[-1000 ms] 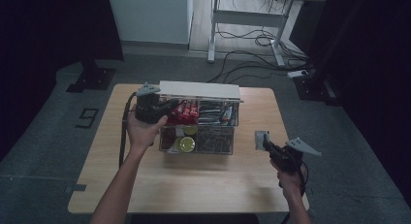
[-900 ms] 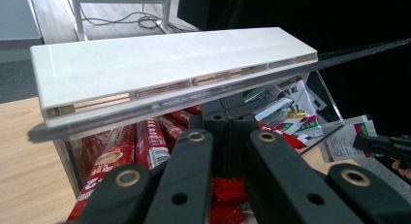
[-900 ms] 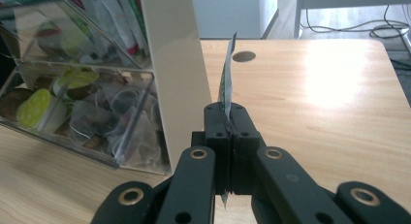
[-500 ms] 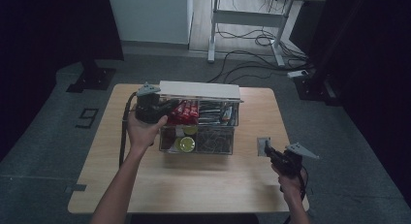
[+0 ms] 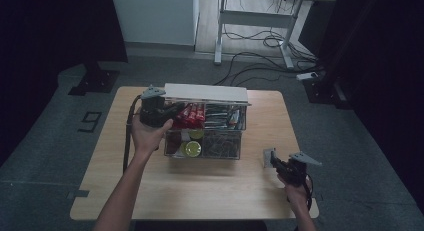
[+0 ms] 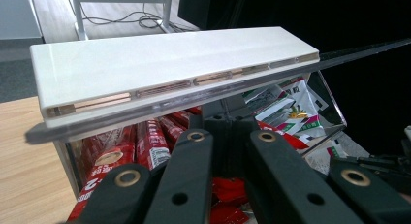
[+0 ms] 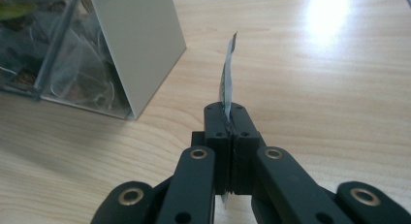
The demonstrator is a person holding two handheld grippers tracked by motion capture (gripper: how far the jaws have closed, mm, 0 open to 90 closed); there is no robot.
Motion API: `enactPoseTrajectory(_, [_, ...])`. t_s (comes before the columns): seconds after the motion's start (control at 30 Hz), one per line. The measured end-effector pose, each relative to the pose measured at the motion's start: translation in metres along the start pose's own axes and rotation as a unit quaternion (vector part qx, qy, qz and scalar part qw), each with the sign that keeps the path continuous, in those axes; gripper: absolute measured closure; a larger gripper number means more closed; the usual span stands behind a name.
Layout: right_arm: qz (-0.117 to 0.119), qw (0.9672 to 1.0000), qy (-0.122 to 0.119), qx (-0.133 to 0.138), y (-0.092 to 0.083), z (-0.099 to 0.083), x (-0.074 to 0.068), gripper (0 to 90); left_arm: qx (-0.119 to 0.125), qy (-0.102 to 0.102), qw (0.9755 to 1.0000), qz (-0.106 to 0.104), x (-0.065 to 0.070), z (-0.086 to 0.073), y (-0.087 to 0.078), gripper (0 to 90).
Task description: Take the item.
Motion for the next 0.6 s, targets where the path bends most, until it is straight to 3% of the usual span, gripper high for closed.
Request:
enactPoseTrajectory(0.23, [0.000, 1.0000, 0.009, -0.001, 0.000, -0.001, 0.006, 87.2, 0.000, -0.001, 1.0000, 0.000, 0.000, -0.001, 0.000, 90.0])
enactPoseTrajectory(0.33, [-0.014, 0.9998, 0.011, -0.005, -0.002, -0.003, 0.013, 86.1, 0.000, -0.001, 1.0000, 0.000, 0.000, -0.001, 0.000, 90.0])
enactPoseTrajectory(0.6, [-0.026, 0.9992, 0.024, -0.020, -0.002, -0.006, 0.026, 80.4, -0.001, -0.001, 1.0000, 0.001, 0.000, -0.001, 0.000, 90.0])
Point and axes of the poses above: each handheld gripper's, and its own axes: y roughly forward along the jaws, z roughly out of its top, x roughly to its right, the point moved 1 cm from there along y, roughly forward along the jaws, and after that the axes turned 5 degrees about y, right-handed, at the moved point
